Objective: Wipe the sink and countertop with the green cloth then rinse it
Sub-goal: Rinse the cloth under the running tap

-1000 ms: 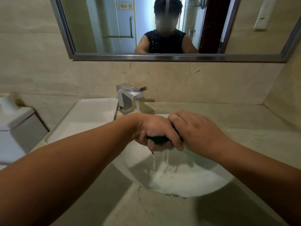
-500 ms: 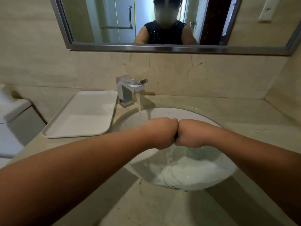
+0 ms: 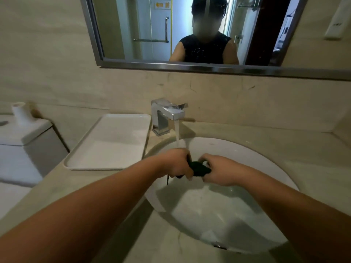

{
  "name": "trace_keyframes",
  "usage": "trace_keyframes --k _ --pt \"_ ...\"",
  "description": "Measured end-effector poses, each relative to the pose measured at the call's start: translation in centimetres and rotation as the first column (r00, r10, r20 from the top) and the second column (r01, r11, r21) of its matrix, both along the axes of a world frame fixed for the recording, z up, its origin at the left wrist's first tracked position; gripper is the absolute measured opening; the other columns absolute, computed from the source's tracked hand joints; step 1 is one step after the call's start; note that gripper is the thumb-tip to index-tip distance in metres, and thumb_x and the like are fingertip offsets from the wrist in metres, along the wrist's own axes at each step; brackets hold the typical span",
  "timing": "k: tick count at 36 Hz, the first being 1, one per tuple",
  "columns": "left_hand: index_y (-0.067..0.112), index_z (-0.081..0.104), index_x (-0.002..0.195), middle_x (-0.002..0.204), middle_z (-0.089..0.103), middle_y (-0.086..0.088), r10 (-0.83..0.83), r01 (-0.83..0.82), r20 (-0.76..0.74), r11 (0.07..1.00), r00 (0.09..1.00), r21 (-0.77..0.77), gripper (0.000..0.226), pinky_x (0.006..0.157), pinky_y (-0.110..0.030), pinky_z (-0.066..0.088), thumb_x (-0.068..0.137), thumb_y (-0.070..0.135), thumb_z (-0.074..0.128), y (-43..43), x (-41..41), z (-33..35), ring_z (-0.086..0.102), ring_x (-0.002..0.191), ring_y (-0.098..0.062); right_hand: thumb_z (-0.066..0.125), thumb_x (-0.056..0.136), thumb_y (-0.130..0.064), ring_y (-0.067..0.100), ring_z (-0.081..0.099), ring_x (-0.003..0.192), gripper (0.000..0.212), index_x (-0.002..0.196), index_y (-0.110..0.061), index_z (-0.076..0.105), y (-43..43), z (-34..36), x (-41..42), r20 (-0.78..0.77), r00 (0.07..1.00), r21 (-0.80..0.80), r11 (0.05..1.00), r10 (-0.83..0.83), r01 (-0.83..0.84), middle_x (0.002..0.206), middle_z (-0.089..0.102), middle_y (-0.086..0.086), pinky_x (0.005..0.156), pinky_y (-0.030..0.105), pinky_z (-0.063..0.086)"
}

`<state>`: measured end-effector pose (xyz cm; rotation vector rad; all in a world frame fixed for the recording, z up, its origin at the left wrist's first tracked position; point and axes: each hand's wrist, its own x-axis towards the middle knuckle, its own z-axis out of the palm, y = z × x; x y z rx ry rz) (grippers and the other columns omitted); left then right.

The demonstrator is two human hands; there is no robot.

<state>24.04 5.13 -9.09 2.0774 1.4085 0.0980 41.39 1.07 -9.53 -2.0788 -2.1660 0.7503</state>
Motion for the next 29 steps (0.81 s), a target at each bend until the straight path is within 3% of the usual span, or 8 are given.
trace_keyframes --k 3,7,11,17,20,23,25,29 --pt "0.02 0.065 0.117 0.104 0.07 -0.006 0.074 -0.071 0.083 0.997 0.994 -0.036 0.042 0.079 -0.036 0.062 0.08 0.015 0.085 1.4 -1.7 0.5 0.068 0.091 -0.023 0.058 0.091 -0.016 0.025 0.069 0.098 0.051 0.14 -0.029 0.055 1.3 0.6 -0.7 -0.223 0.968 -0.024 0.994 -0.113 0.111 0.117 0.068 0.004 0.084 0.041 0.059" --pt "0.019 0.068 0.108 0.106 0.073 -0.014 0.176 -0.144 0.275 0.981 0.945 -0.132 0.042 0.082 -0.04 0.062 0.072 0.009 0.09 3.0 -3.0 0.5 0.069 0.088 -0.026 0.055 0.092 -0.028 0.029 0.07 0.1 0.021 0.105 -0.038 0.069 3.2 0.4 -2.2 -0.523 0.822 -0.074 0.973 -0.226 0.221 0.116 0.071 0.007 0.077 0.044 0.057" --pt "0.009 0.066 0.116 0.106 0.073 -0.017 0.262 -0.224 0.413 0.965 0.872 -0.139 0.048 0.07 -0.032 0.057 0.074 0.004 0.089 3.6 -3.5 0.7 0.066 0.08 -0.022 0.055 0.097 -0.051 0.027 0.067 0.099 0.033 0.128 -0.042 0.064 4.8 -0.3 -3.3 -0.578 0.769 -0.073 0.956 -0.273 0.284 0.119 0.068 0.001 0.072 0.038 0.051" --pt "0.012 0.075 0.11 0.086 0.076 -0.004 0.309 -0.298 0.558 0.948 0.771 -0.113 0.036 0.05 -0.016 0.048 0.078 0.011 0.091 4.4 -4.2 0.1 0.066 0.063 -0.01 0.059 0.098 -0.05 0.025 0.071 0.1 0.042 0.138 -0.037 0.055 6.2 -1.0 -4.4 -0.71 0.598 -0.148 0.909 -0.372 0.389 0.118 0.065 -0.004 0.07 0.033 0.055" --pt "0.014 0.081 0.104 0.09 0.081 -0.005 0.32 -0.293 0.64 0.944 0.699 -0.152 0.024 0.067 -0.026 0.059 0.083 0.023 0.089 4.6 -4.5 -0.3 0.077 0.08 -0.018 0.067 0.096 -0.044 0.027 0.073 0.102 0.027 0.118 -0.03 0.063 6.7 -1.3 -4.8 -0.781 0.468 -0.209 0.88 -0.413 0.426 0.117 0.072 0.003 0.08 0.042 0.063" --pt "0.014 0.081 0.099 0.096 0.08 -0.008 0.334 -0.287 0.643 0.941 0.689 -0.182 0.01 0.082 -0.034 0.064 0.09 0.017 0.083 4.8 -4.6 -0.8 0.078 0.092 -0.023 0.073 0.095 -0.026 0.029 0.076 0.097 0.028 0.121 -0.019 0.068 7.2 -2.0 -5.2 -0.837 0.363 -0.231 0.865 -0.41 0.446 0.108 0.077 0.009 0.069 0.038 0.063" --pt "0.015 0.077 0.096 0.096 0.078 -0.008 0.346 -0.303 0.628 0.936 0.697 -0.18 0.01 0.084 -0.036 0.064 0.093 0.005 0.076 5.0 -4.7 -1.0 0.076 0.094 -0.024 0.074 0.094 -0.015 0.03 0.077 0.094 0.033 0.126 -0.012 0.067 7.6 -2.3 -5.2 -0.861 0.301 -0.245 0.853 -0.41 0.461 0.108 0.077 0.014 0.063 0.032 0.061" --pt "0.015 0.074 0.103 0.105 0.074 -0.008 0.394 -0.374 0.652 0.91 0.647 -0.178 0.015 0.081 -0.034 0.063 0.097 0.002 0.069 5.2 -5.3 -0.9 0.072 0.101 -0.024 0.065 0.097 -0.002 0.034 0.077 0.092 0.027 0.124 -0.01 0.066 8.1 -2.6 -4.0 -0.887 0.154 -0.332 0.833 -0.435 0.443 0.111 0.074 0.02 0.072 0.041 0.066"
